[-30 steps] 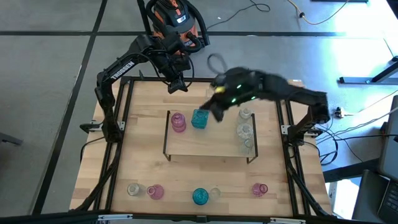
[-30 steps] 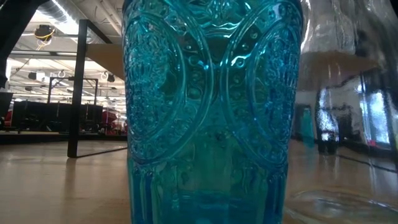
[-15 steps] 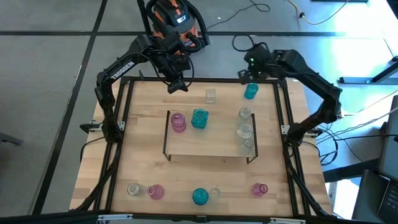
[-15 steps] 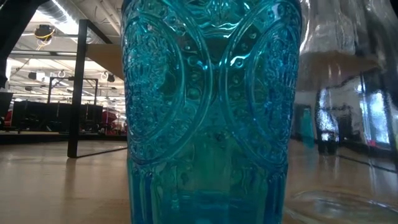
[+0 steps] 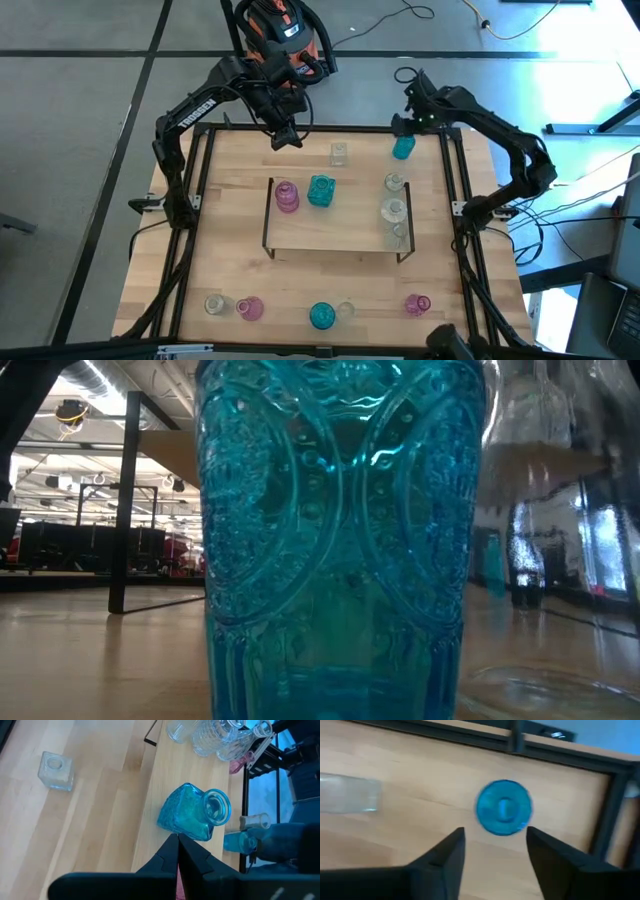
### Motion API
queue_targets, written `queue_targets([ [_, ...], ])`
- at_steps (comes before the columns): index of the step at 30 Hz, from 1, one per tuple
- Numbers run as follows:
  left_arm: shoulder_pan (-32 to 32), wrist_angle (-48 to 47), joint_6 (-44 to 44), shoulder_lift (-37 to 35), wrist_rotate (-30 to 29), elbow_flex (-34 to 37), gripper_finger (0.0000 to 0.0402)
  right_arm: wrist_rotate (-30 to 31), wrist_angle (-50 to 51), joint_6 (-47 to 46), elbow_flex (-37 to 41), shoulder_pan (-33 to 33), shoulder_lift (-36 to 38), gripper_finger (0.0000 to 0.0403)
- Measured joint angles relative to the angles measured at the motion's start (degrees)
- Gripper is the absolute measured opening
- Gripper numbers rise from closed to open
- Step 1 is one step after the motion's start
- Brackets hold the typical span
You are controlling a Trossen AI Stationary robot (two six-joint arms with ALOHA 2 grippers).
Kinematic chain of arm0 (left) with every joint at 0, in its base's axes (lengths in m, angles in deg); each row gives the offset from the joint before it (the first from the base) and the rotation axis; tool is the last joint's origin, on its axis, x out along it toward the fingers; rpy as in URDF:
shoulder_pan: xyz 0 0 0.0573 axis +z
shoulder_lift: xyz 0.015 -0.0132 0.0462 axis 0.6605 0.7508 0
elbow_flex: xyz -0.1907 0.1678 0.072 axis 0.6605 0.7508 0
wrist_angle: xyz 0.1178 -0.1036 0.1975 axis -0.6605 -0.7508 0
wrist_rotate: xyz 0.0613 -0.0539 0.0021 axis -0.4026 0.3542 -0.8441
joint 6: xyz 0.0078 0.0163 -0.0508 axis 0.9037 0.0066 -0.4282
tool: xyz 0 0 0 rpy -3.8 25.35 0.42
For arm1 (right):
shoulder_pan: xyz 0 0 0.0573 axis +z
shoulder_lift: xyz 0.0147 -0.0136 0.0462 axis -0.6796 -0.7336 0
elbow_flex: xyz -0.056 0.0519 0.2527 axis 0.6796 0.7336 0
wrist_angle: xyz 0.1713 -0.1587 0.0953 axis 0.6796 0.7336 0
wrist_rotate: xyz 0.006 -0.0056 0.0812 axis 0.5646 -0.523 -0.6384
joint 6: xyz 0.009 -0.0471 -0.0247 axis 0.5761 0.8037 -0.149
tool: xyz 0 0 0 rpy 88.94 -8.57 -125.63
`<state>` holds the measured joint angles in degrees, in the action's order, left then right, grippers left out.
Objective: Sort vases onto shelf
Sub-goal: Put the blue vase on the shelf aligned with the other blue vase
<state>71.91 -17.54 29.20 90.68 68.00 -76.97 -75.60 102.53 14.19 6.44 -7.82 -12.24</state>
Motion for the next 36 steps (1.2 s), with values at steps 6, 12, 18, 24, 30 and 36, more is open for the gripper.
queue_targets([
  [6,0.0,1.3,-1.2,0.0,0.0,0.0,0.0000,3.1,-1.2,1.4,0.0,0.7,-0.1,0.0238],
  [12,0.0,2.3,-2.5,0.0,0.0,0.0,0.0000,5.2,-1.3,1.3,-0.1,0.6,-3.5,0.0241],
  [18,0.0,2.3,-2.7,0.0,0.0,0.0,0.0000,4.8,-1.3,1.0,-0.1,0.6,-7.7,0.0241],
  [24,0.0,2.2,-2.9,0.0,0.0,0.0,0.0000,4.5,-1.1,0.8,-0.1,-0.2,-11.0,0.0227],
  [30,0.0,1.2,-2.9,0.0,0.0,0.0,0.0000,4.3,-1.4,-0.2,-0.1,-1.0,-12.2,0.0171],
  [36,0.0,1.2,-2.7,0.0,0.0,0.0,0.0000,2.2,-3.6,0.2,-0.1,-1.3,-12.2,0.0100],
])
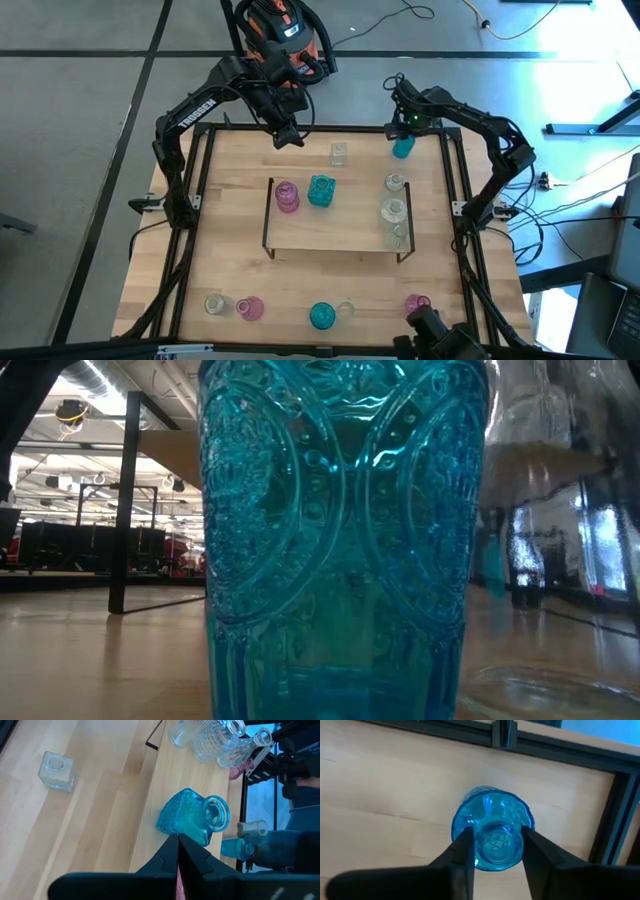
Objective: Sort vases onto shelf
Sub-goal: Put the blue vase on the shelf aligned with the other blue vase
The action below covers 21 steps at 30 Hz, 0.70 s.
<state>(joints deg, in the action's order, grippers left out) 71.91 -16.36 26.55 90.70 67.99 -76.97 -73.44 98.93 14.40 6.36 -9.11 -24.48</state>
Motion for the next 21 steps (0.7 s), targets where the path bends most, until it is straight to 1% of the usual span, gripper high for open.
queue_targets([
  [3,0.0,0.0,0.2,0.0,0.0,0.0,0.0000,-0.5,-0.1,0.6,0.0,0.1,0.0,0.0081],
  [12,0.0,0.0,0.2,0.0,0.0,0.0,0.0000,-3.5,3.4,0.9,0.1,0.5,1.1,0.0090],
  [16,0.0,0.0,0.3,0.0,0.0,0.0,0.0000,-4.0,3.6,1.0,0.1,1.7,3.7,0.0080],
  [21,0.0,0.0,0.8,0.0,0.0,0.0,0.0000,-3.7,5.2,1.0,0.0,3.9,6.9,0.0080],
])
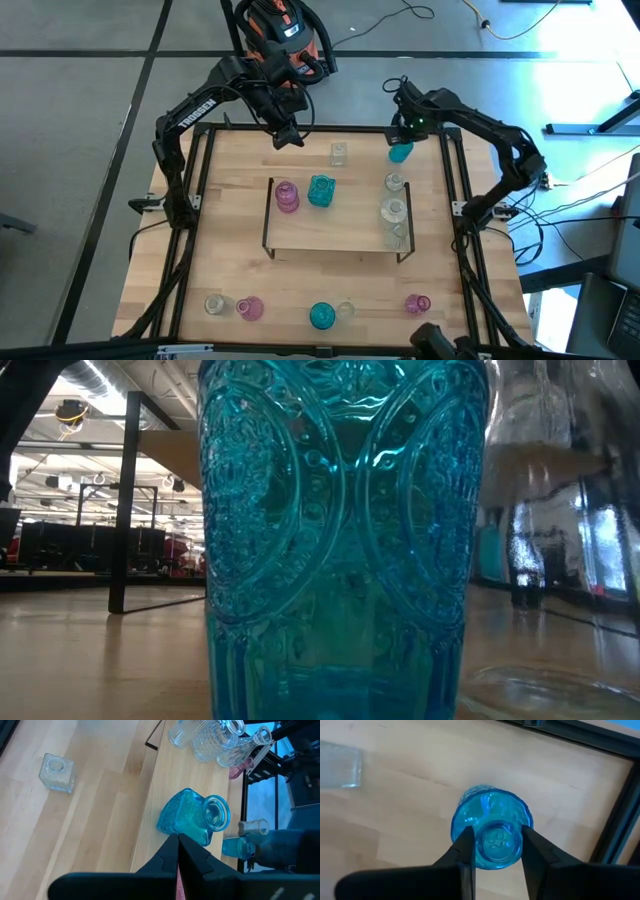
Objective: Sort vases onto shelf
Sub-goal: Put the blue vase on the shelf aligned with the other blue vase
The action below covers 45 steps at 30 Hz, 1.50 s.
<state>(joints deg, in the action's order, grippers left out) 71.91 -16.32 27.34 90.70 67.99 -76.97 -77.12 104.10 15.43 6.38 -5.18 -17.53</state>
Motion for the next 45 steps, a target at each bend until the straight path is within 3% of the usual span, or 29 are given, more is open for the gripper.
queue_targets([
  [7,0.0,0.3,0.6,0.0,0.0,0.0,0.0000,-1.9,2.0,0.0,-4.7,3.9,2.4,0.0080],
  [15,0.0,0.4,0.6,0.0,0.0,0.0,0.0000,-3.1,4.5,0.5,-19.4,8.4,3.1,0.0080],
  [20,0.0,0.4,0.6,0.0,0.0,0.0,0.0000,-13.0,3.3,1.3,-27.6,11.9,3.2,0.0080],
  [22,0.0,0.4,0.6,0.0,0.0,0.0,0.0000,-14.3,3.3,1.3,-30.2,14.1,3.2,0.0080],
  [30,0.0,0.4,0.6,0.0,0.0,0.0,0.0000,-14.3,3.3,2.4,-38.1,25.5,3.1,0.0080],
  [38,0.0,0.4,0.5,0.0,0.0,0.0,0.0000,-11.2,-1.4,4.8,-40.4,38.9,2.7,0.0080],
  [45,0.0,0.4,-0.6,0.0,0.0,0.0,0.0000,-10.8,-2.7,7.8,-42.9,46.3,-0.9,0.0080],
])
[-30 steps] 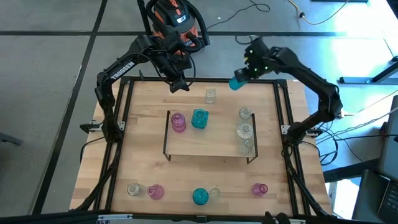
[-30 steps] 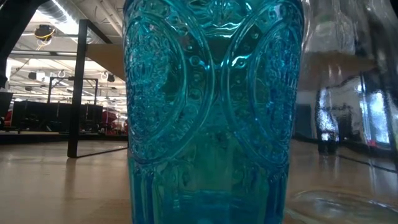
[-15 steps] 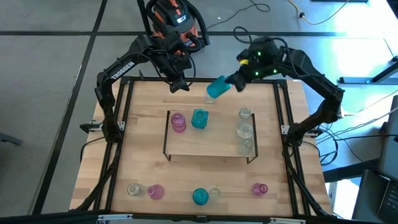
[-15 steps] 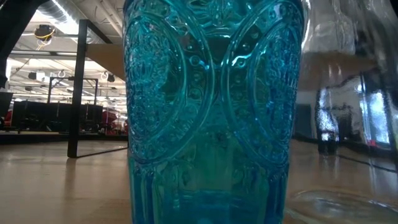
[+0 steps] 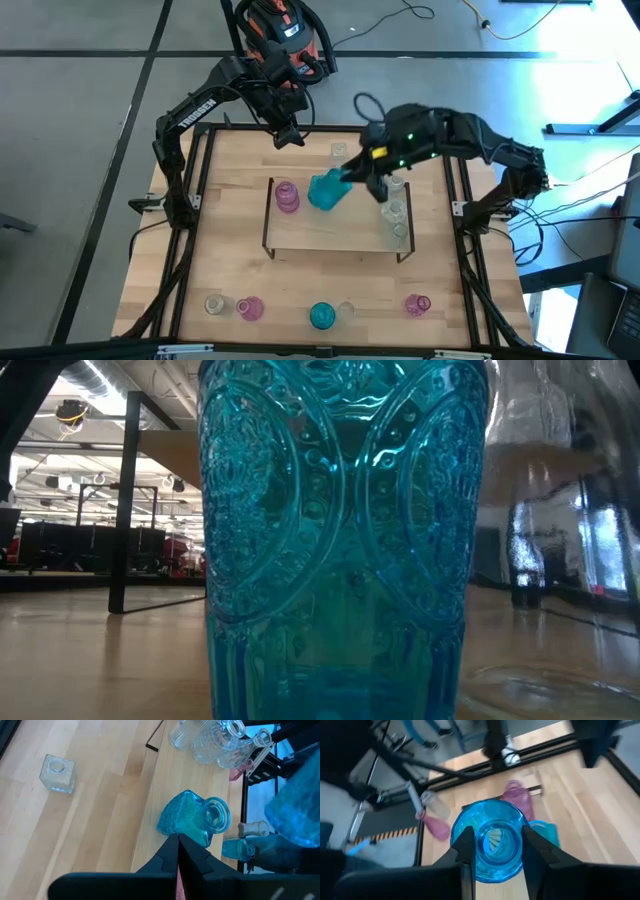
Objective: Sort vases onto shelf
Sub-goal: Put the blue vase on the shelf aligned with the other blue vase
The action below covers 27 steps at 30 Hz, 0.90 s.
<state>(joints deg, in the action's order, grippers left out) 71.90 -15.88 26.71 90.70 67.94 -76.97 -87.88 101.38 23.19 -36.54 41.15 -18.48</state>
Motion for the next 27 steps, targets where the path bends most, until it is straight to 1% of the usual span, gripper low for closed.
queue_targets([
  [4,-0.4,0.0,-0.1,0.0,0.0,0.0,0.0000,-1.1,0.4,4.4,-1.3,3.1,-2.8,0.0080],
  [11,-1.5,-0.1,-0.1,0.0,0.0,0.0,0.0000,-1.1,1.8,8.0,-1.7,6.3,-7.1,0.0081],
  [13,-1.5,-0.5,0.0,0.0,0.0,0.0,0.0000,-1.2,2.2,8.8,-1.7,6.4,-8.3,0.0081],
  [17,-1.5,-0.5,0.0,0.0,0.0,0.0,0.0000,-3.2,1.4,9.4,-1.7,6.2,-9.6,0.0081],
  [21,-1.5,-0.6,0.2,0.0,0.0,0.0,0.0000,-2.2,1.6,11.1,-1.7,6.2,-10.4,0.0081],
  [27,-1.5,-2.6,2.7,0.0,0.0,0.0,0.0000,-2.0,2.9,12.3,-1.7,6.2,-12.0,0.0081],
])
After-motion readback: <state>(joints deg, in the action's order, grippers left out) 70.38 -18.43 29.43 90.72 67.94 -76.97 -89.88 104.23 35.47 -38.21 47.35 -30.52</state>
